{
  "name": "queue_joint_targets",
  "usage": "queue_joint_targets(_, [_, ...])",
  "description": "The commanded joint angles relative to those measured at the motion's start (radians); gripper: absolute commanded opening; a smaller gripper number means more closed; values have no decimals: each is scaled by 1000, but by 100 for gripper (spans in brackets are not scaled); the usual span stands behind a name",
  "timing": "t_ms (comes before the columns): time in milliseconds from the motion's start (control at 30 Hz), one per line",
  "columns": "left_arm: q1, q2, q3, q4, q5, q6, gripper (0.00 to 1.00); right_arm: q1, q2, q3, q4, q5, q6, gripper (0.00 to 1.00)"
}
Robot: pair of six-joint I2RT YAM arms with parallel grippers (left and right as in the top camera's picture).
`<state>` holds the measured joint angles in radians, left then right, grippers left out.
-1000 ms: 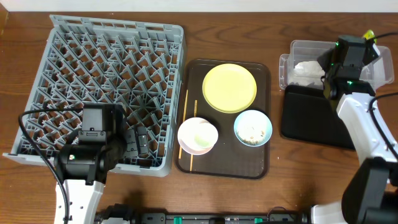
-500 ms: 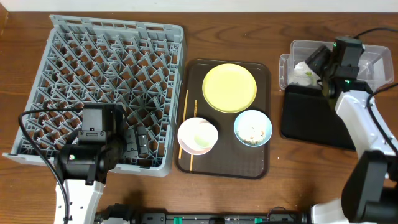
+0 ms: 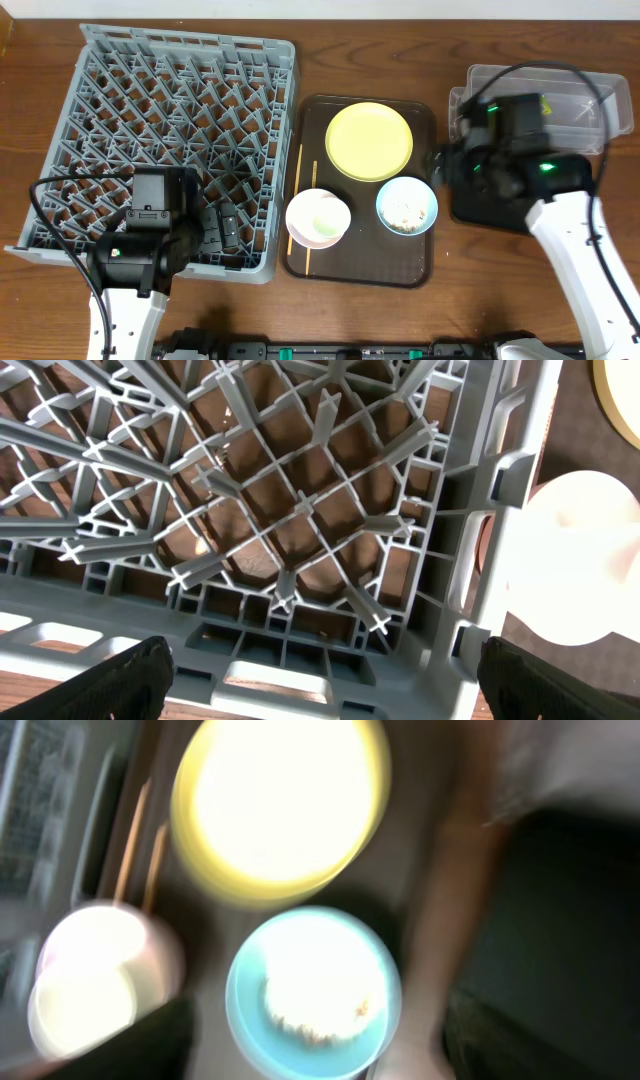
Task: Sort waste into correct bins and load items into the dishwasher
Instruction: 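Move right gripper to the light-blue rice bowl and grasp its rim, then lift the blue bowl and tip the rice onto the black tray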
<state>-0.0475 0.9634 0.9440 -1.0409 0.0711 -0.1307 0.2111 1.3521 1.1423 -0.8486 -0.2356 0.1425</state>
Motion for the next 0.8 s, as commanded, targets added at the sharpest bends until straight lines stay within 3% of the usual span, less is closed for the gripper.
queue_joint_targets(0, [3,-1,19,-2,-8,-2,98,109,12,-11,-35,9,-77,66])
queue_joint_targets(133, [3,-1,19,-2,-8,-2,98,243,38,-78,-15,102,-77,44])
queue_joint_targets(533, [3,-1,19,-10,-8,-2,98,378,122,-298,195,116,-8,44])
queue_joint_targets(767, [3,-1,19,-10,-8,-2,98,387,194,-326,284,158,53,27])
